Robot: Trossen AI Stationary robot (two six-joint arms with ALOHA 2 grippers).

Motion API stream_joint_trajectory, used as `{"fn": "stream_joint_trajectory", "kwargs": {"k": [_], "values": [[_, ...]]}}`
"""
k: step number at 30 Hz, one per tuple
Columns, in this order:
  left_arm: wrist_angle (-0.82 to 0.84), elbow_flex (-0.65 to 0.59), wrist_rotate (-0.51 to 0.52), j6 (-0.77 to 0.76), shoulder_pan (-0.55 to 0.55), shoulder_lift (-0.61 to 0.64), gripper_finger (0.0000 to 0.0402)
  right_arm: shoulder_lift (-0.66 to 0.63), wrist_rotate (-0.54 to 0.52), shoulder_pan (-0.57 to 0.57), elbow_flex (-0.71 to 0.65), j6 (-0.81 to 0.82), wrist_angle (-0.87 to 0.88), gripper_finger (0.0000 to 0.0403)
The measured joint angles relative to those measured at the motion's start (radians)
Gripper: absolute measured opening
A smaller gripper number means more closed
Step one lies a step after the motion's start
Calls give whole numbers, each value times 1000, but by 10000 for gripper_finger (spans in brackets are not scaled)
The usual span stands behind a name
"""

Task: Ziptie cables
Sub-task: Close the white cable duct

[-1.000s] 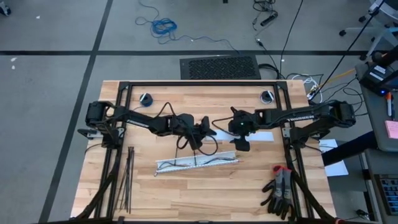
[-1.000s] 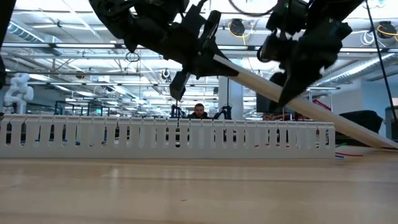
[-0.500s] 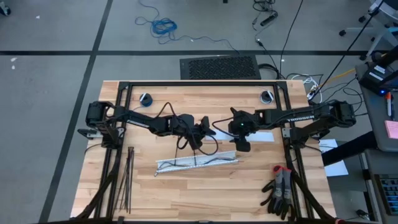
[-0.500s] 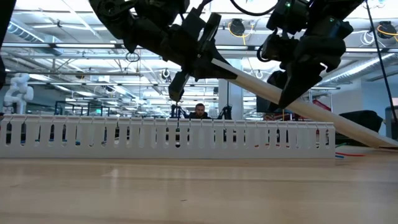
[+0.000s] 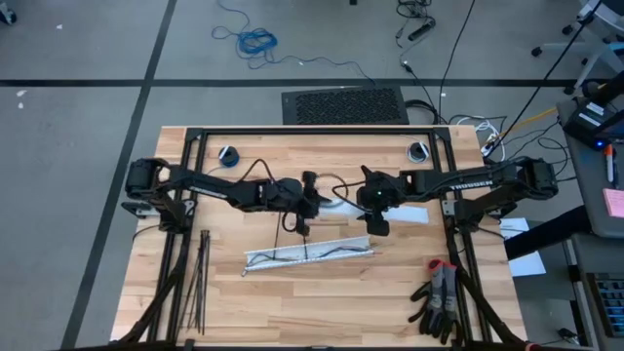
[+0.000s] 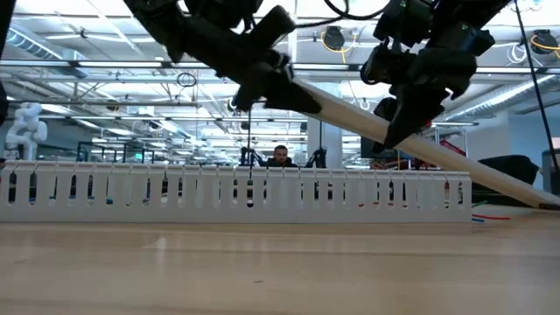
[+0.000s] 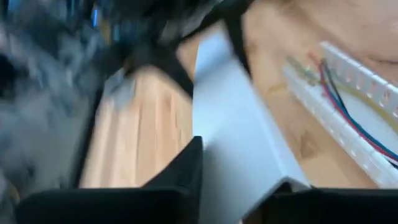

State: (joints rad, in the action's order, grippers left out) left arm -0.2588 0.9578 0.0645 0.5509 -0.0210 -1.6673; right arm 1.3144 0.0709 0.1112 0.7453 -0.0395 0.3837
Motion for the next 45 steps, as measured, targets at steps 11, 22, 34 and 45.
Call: {"fn": "stream_joint_trajectory", "kwargs": {"k": [11, 22, 34, 45], "values": [[734, -4, 111, -564, 11, 218, 207, -2, -170, 25, -3, -49, 87, 215], [455, -16, -53, -807, 209, 156, 217, -8, -316, 99, -3, -112, 96, 215], [382, -15, 18, -906, 218, -73, 217, -13, -306, 81, -3, -101, 121, 215], [507, -10, 36, -881, 198, -121, 24, -13, -303, 33, -3, -48, 166, 215]]}}
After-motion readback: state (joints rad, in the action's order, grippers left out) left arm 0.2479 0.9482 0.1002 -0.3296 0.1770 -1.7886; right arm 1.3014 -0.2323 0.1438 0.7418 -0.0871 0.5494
